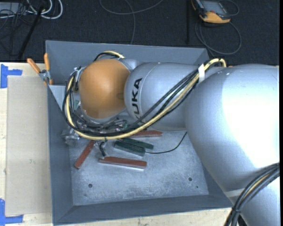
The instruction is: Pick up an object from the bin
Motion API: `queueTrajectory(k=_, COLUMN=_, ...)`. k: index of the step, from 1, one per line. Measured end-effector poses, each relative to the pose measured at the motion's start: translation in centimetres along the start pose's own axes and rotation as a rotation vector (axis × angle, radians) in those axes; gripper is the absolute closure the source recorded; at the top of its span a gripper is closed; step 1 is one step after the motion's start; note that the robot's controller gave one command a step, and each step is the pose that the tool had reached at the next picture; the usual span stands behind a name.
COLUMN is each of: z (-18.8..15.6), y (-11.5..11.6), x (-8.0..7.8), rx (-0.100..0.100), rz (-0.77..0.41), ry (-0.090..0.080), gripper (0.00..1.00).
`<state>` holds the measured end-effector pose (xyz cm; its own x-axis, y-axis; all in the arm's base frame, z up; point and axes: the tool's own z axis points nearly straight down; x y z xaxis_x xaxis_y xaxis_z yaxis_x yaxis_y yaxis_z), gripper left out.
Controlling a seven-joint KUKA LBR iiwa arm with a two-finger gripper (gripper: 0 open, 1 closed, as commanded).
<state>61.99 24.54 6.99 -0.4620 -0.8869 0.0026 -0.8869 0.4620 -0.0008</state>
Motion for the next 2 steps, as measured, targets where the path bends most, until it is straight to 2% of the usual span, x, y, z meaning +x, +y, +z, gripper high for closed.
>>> queueTrajectory(k=1, z=-0.04, y=-0.14, x=0.09, rx=-0.001, rz=0.008, ry=-0.002, gripper=0.0)
queueTrajectory(k=2, z=0.02, y=-0.02, x=-0.01, rx=-0.002, rz=0.009, ry=-0.004, gripper=1.0)
